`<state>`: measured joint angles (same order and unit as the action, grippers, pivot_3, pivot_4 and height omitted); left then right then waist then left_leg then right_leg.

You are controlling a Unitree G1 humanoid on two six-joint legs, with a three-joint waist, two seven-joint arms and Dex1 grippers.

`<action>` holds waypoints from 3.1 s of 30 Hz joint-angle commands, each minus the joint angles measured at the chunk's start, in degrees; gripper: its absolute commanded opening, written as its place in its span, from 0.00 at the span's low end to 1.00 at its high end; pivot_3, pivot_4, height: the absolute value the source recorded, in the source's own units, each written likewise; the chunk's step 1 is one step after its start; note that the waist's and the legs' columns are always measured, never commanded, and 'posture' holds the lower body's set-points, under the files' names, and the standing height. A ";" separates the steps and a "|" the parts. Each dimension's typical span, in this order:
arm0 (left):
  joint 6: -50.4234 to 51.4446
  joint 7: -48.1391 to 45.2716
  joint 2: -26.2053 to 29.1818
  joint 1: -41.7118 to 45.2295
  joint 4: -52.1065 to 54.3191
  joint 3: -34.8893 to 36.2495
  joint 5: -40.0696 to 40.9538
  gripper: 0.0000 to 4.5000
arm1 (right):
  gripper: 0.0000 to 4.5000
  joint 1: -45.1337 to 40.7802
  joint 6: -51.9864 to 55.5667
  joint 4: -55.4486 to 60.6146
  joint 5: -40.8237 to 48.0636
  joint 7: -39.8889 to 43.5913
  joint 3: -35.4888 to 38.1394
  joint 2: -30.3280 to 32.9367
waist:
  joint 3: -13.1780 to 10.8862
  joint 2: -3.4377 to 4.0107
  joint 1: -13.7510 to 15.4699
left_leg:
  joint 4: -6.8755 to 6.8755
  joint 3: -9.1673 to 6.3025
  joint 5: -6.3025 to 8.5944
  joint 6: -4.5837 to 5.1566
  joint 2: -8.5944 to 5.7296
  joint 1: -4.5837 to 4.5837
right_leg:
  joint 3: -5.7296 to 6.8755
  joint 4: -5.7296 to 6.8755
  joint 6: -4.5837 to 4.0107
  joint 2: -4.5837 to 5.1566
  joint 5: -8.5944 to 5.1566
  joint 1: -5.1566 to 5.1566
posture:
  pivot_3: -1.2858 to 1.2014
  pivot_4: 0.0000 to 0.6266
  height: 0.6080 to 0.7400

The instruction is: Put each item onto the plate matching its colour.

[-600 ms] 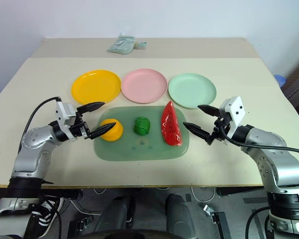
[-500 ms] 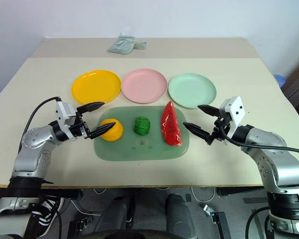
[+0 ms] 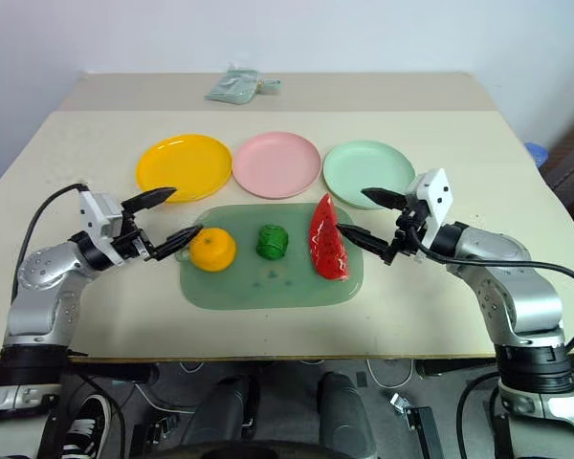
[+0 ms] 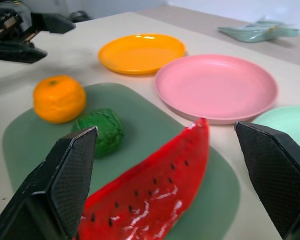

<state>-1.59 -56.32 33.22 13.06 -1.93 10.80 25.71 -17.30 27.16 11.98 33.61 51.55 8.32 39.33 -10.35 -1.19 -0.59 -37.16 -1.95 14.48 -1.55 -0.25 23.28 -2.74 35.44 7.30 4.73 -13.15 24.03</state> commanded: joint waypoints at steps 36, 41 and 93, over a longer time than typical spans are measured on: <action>4.87 -10.22 3.46 3.99 -0.84 -7.47 -2.17 1.00 | 0.99 -1.71 6.28 14.61 5.14 11.92 2.14 14.44 | -0.01 0.01 -0.03 | 0.01 0.02 0.01 0.02 0.01 0.01 | 0.00 -0.03 -0.01 -0.02 -0.01 0.02 | 0.52 0.24 1.00; 2.50 -10.73 2.32 3.88 -2.87 -8.63 -3.46 1.00 | 0.99 0.17 2.41 14.58 4.08 11.42 2.61 13.08 | -0.01 0.00 -0.02 | 0.01 0.02 0.01 0.02 0.01 0.01 | 0.00 -0.03 -0.01 -0.02 -0.01 0.02 | 0.52 0.24 1.00; -14.52 33.53 -9.71 38.61 -54.72 -0.09 -17.87 0.99 | 1.00 -11.21 -3.35 3.61 -8.16 -6.13 -3.19 -0.80 | -0.01 -0.04 -0.07 | -0.02 -0.01 0.00 0.02 -0.06 0.16 | 0.03 -0.02 0.14 -0.03 0.08 0.16 | 0.52 0.24 1.00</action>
<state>-13.50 -23.37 22.40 50.25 -57.76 10.07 8.11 -28.31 24.65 13.45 24.94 45.38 3.60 38.33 -10.36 -1.23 -0.66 -37.17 -1.96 14.48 -1.54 -0.31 23.44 -2.71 35.42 7.44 4.70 -13.07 24.19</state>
